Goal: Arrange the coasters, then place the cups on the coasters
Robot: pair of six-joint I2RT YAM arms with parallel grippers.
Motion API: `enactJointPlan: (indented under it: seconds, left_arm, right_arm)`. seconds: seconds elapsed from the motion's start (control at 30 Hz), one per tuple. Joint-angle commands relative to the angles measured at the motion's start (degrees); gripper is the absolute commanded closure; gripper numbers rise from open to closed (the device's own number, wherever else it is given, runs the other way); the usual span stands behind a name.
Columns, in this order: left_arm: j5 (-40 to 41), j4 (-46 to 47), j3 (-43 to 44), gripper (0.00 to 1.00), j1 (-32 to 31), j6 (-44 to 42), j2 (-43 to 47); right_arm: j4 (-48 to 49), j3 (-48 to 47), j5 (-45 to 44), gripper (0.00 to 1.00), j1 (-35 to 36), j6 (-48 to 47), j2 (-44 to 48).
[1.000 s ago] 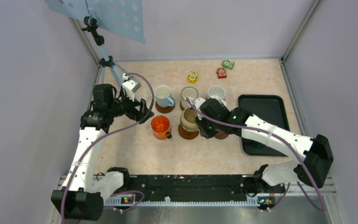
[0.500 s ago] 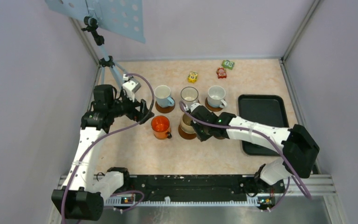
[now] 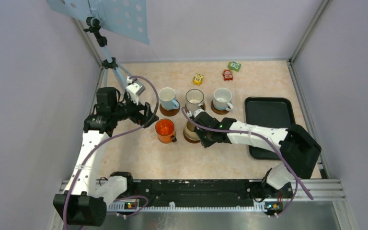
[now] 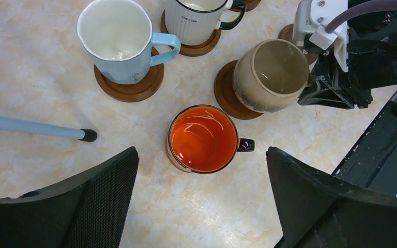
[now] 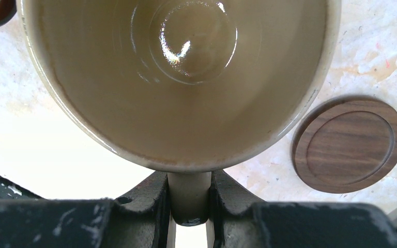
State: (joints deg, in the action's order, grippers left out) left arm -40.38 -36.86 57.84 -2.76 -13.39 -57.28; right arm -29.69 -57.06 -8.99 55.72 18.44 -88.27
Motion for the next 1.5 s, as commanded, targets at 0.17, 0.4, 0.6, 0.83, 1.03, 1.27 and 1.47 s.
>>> enactJointPlan:
  seconds: [0.17, 0.4, 0.6, 0.83, 1.03, 1.27, 1.47]
  left_arm:
    - [-1.45, 1.79, -0.19, 0.01, 0.29, 0.29, 0.51]
    - [-1.23, 1.79, -0.27, 0.01, 0.25, 0.16, 0.64]
    - [-1.28, 1.64, -0.04, 0.01, 0.22, 0.14, 0.48]
    - [-1.01, 1.44, -0.08, 0.01, 0.25, -0.14, 0.5]
    - [-0.92, 1.48, -0.1, 0.01, 0.25, -0.13, 0.32]
    - [-0.8, 1.22, 0.07, 0.01, 0.22, -0.15, 0.24]
    - [-1.2, 1.15, 0.05, 0.01, 0.29, -0.32, 0.32]
  right_arm:
    - [6.34, -1.72, 0.69, 1.0, 0.51, 1.26, -1.65]
    - [5.99, -2.24, 0.15, 1.0, 0.47, 1.29, -2.78]
    - [4.97, -2.87, 0.97, 1.0, 0.45, 1.53, -3.42]
    - [3.68, -3.5, 1.41, 0.44, 0.51, 1.2, -3.2]
    - [2.06, -4.92, 1.31, 0.23, 0.48, 0.99, -2.83]
    - [-0.41, -8.02, 3.55, 0.12, 0.36, -2.87, -0.32]
    - [-2.64, -9.76, 6.6, 0.09, -0.1, -10.59, 4.47]
